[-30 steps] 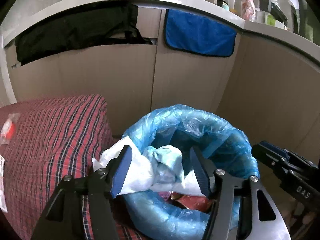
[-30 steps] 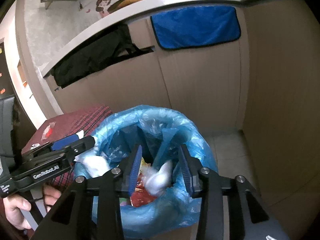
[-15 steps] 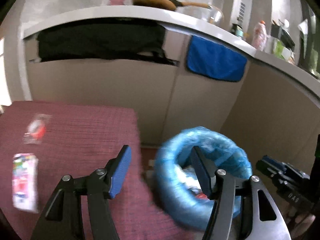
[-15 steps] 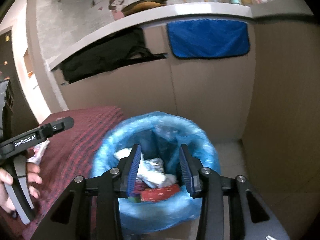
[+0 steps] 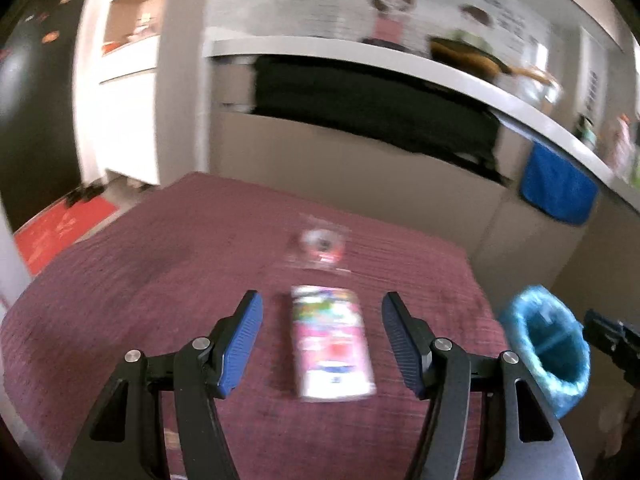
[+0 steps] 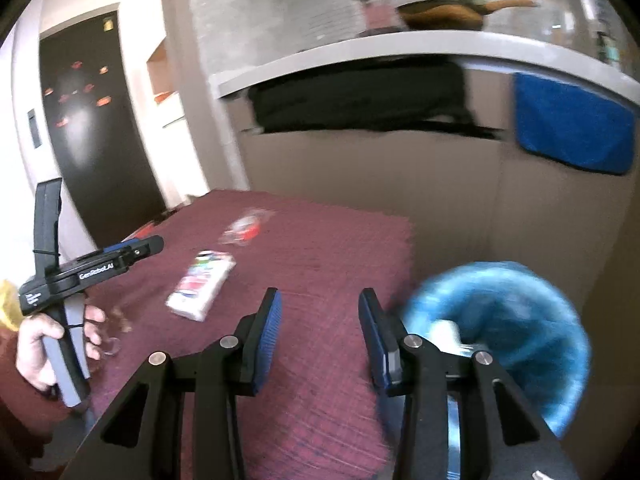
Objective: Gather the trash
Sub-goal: 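Move both grippers back to the bed toward the tissue pack and tape bag, then grasp the pink tissue pack with the right gripper while the left gripper grasps the clear tape bag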
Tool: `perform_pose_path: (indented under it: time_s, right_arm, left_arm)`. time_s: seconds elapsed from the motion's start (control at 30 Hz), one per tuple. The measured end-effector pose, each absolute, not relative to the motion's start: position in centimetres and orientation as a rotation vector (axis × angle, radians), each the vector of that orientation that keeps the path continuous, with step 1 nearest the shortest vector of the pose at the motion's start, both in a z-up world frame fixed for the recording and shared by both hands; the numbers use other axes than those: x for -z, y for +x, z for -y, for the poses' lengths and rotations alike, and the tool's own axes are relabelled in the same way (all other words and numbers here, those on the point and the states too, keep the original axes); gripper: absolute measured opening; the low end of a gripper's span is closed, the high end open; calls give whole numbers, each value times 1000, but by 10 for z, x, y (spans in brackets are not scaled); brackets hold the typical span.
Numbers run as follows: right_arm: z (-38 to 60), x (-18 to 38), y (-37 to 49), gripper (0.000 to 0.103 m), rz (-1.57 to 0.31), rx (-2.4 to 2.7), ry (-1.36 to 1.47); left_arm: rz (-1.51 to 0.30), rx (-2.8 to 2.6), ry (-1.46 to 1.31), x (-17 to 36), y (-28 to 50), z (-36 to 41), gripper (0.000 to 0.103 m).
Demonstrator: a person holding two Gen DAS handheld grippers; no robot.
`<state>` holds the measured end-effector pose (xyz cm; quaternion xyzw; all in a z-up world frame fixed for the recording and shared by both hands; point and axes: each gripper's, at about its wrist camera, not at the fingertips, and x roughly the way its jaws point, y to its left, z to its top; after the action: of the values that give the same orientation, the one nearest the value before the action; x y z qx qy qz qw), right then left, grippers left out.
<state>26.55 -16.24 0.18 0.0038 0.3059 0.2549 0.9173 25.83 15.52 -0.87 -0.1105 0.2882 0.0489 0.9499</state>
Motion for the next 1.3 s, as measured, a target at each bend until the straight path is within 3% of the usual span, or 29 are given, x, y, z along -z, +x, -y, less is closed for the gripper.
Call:
perform_pose_path:
  time_s: [0.23, 0.6, 0.8, 1.0, 1.2, 1.3]
  right_arm:
    - [60, 10, 290, 38, -744, -683, -39]
    - [-66, 67, 331, 38, -874, -654, -208]
    - [-82, 89, 350, 39, -924, -604, -211]
    - [-87, 98, 359, 47, -922, -628, -173]
    - [-68, 99, 370, 39, -970, -668, -68]
    - [-57, 105, 377, 45, -1010, -677, 8]
  left_arm:
    - [-556, -208, -290, 18, 237, -239, 62]
    - [-591, -147, -328, 44, 244, -277, 62]
    - [-616, -110, -338, 52, 257, -284, 62]
    - [-632, -86, -360, 57, 268, -286, 62]
    - [-650, -81, -367, 57, 283, -277, 62]
    - [-645, -85, -375, 54, 289, -273, 62]
